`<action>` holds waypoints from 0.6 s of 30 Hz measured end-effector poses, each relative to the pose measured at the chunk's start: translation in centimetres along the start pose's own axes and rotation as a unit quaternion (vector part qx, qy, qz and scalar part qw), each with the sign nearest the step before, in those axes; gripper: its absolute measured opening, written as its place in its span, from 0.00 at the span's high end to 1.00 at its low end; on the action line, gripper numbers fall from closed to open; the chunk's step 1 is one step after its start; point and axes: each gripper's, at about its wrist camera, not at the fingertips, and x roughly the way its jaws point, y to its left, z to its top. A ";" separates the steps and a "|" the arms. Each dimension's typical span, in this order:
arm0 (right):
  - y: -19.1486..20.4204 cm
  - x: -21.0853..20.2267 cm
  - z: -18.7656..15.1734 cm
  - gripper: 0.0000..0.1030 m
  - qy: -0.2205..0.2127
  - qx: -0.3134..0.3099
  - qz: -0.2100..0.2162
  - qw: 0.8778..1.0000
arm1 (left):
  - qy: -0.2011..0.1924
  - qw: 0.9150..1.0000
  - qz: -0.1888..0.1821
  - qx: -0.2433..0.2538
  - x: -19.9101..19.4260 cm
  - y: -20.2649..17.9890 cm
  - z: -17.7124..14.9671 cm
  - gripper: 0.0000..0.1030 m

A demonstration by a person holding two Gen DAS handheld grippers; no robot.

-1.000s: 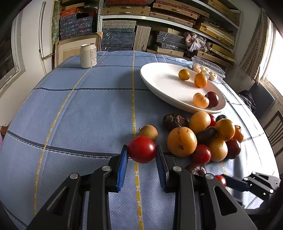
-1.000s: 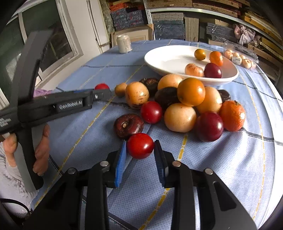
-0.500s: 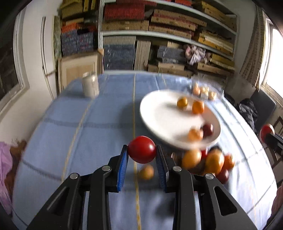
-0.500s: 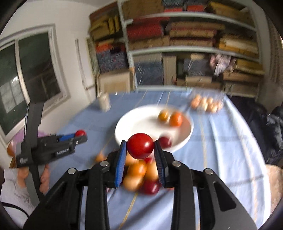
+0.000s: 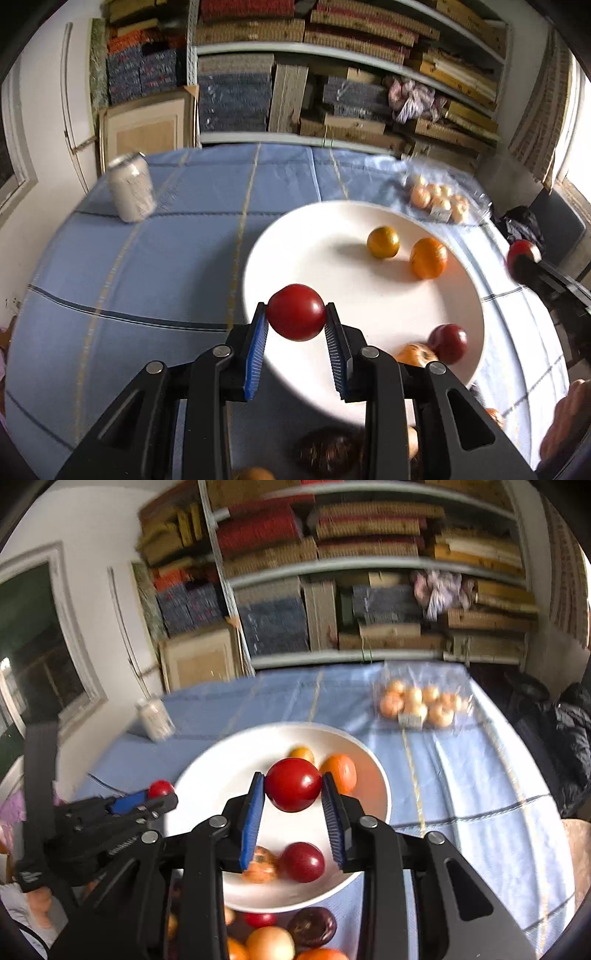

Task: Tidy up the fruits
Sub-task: 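Carry both tomatoes onto the white plate and open both grippers, then withdraw both open grippers from the plate toward the fruit pile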

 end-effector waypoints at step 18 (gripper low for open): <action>-0.3 -0.1 -0.5 0.60 -0.013 -0.001 0.002 1.000 | 0.006 1.000 -0.011 -0.019 0.5 1.0 0.0 0.28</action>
